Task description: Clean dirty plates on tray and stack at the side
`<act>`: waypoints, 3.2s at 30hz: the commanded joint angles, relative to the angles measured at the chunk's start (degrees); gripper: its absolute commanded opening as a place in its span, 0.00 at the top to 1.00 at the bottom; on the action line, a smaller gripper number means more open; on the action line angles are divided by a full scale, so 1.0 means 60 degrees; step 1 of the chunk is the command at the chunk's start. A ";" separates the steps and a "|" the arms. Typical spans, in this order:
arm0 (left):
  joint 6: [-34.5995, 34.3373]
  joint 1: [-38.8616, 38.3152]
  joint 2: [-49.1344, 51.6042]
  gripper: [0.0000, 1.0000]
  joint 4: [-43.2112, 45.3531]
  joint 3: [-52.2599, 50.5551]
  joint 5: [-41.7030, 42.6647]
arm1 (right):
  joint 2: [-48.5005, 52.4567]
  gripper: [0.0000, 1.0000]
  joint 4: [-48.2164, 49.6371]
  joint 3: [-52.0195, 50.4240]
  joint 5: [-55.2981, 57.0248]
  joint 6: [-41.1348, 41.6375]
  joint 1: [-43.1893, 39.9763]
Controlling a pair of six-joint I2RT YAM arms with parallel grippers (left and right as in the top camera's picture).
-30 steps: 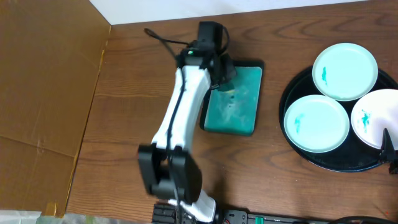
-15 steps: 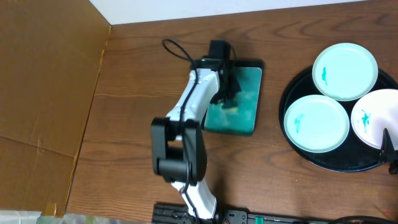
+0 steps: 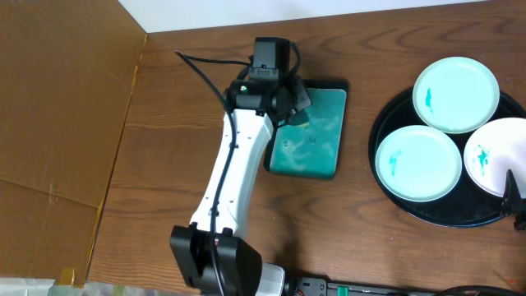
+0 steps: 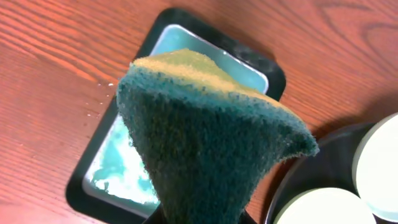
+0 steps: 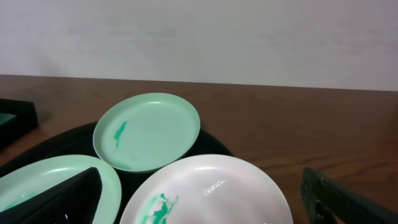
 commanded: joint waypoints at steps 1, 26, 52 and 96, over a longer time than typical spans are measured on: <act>-0.0040 -0.0204 0.1115 0.93 0.0688 -0.1188 -0.0127 | -0.0040 0.01 -0.0044 -0.0015 0.0025 0.0135 -0.0157; -0.0546 -0.3814 0.0535 0.93 0.1129 -0.1341 0.1559 | -0.0040 0.01 -0.0044 -0.0015 0.0022 0.0135 -0.0157; -0.0113 -0.5453 0.2204 0.28 0.2758 -0.0889 0.1242 | -0.0040 0.01 -0.0044 -0.0015 0.0022 0.0135 -0.0157; -0.0117 -0.0790 -0.1045 0.26 0.1399 -0.0987 0.1129 | 0.9271 0.01 -0.4382 0.9613 -0.7475 0.1606 -0.0062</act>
